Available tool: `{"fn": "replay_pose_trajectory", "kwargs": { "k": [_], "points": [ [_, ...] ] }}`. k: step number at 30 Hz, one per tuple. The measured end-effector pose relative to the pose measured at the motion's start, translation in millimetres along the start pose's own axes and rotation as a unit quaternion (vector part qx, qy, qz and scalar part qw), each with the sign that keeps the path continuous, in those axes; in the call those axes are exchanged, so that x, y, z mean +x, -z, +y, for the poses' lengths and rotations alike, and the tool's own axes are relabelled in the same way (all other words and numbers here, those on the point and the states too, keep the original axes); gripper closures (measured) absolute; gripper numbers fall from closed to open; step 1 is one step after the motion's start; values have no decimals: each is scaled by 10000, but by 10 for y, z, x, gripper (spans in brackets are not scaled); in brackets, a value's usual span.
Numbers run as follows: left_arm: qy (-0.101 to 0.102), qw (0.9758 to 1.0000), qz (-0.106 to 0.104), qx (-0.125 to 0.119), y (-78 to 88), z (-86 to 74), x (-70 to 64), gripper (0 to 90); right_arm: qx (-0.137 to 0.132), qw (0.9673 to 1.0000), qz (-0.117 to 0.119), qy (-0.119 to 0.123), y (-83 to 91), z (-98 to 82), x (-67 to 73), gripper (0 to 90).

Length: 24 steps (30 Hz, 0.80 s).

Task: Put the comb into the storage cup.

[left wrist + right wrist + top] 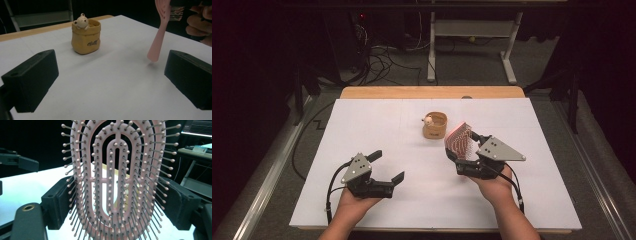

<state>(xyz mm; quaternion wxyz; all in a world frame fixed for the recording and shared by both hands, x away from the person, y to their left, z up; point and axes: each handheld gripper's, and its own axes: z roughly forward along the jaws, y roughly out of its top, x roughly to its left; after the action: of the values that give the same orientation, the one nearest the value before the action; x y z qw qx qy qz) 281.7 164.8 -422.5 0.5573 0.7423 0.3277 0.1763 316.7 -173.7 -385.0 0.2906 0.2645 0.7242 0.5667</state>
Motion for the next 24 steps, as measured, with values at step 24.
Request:
{"fn": "replay_pose_trajectory", "kwargs": {
  "k": [24],
  "points": [
    [-68, 9999, -64, -122, -62, 122, -3, 0, -96, 9999, 51, 115, -44, 44, 126, 198]
  ]
}}
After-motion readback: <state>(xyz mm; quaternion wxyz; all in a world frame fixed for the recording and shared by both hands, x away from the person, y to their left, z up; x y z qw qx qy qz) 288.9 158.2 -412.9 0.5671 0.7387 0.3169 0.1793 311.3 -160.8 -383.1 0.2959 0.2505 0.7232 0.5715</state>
